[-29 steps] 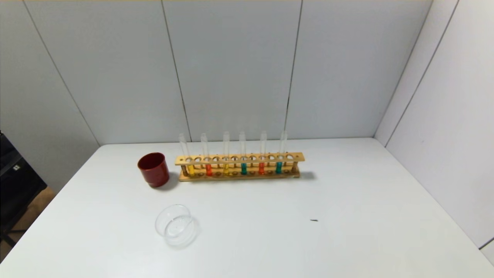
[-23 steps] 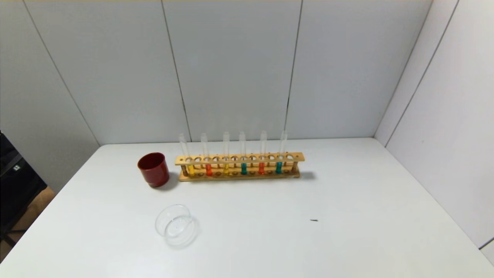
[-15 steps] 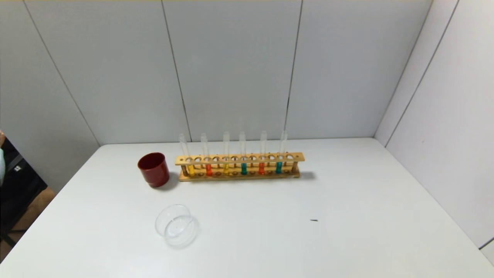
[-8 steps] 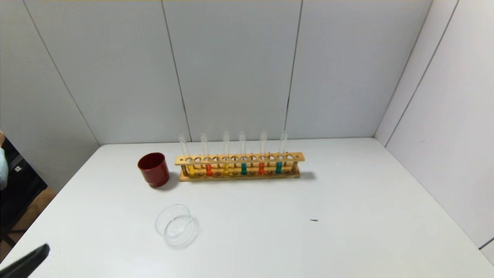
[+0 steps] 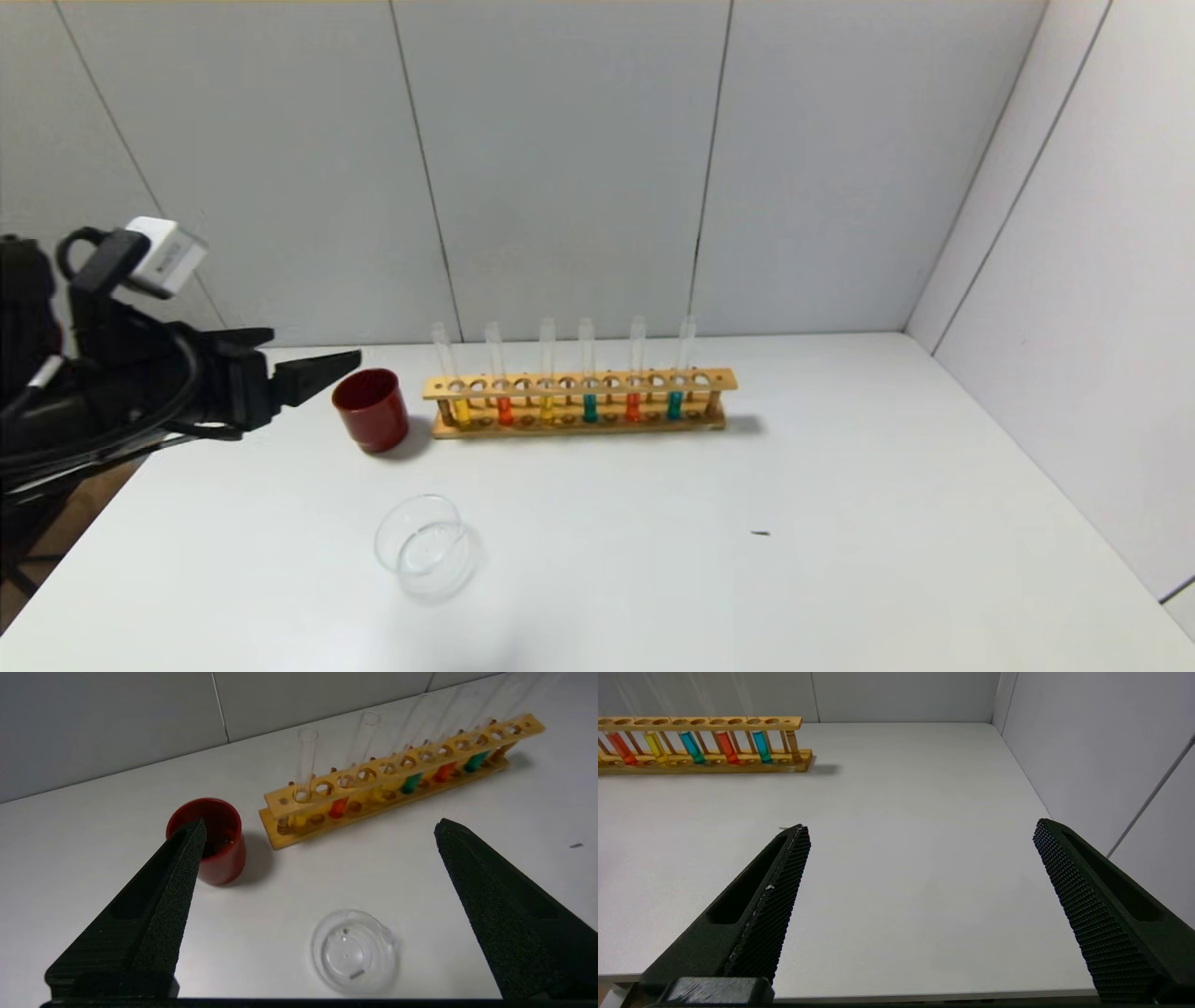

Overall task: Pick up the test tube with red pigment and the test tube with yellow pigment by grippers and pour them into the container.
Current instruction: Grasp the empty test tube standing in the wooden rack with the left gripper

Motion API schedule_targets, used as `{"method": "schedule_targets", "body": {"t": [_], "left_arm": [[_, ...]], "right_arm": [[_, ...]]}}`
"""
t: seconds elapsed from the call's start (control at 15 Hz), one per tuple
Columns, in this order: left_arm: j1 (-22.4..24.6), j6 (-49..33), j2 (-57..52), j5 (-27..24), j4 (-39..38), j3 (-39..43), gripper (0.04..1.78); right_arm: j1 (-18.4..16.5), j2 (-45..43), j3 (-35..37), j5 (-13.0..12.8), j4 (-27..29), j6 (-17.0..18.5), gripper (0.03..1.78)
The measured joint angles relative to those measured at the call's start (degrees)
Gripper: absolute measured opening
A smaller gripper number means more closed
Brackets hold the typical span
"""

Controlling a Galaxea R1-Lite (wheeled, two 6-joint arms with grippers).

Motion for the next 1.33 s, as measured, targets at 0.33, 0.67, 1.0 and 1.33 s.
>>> {"method": "schedule_targets", "body": {"t": [0.33,0.67,1.0,1.33], "left_arm": [[-1.7,0.0,16.9,0.0,-14.7,-2.7,1.72],[-2.7,0.0,26.0,-0.1,-15.8,-7.7,1.72],[-3.8,-0.2,32.3,0.0,-15.8,-12.6,1.72],[-4.8,-0.3,37.3,0.5,-15.6,-18.4,1.72]], "right_arm": [[0.0,0.0,0.0,0.0,0.0,0.0,1.75],[0.0,0.0,0.0,0.0,0.0,0.0,1.75],[0.0,0.0,0.0,0.0,0.0,0.0,1.75],[0.0,0.0,0.0,0.0,0.0,0.0,1.75]]}}
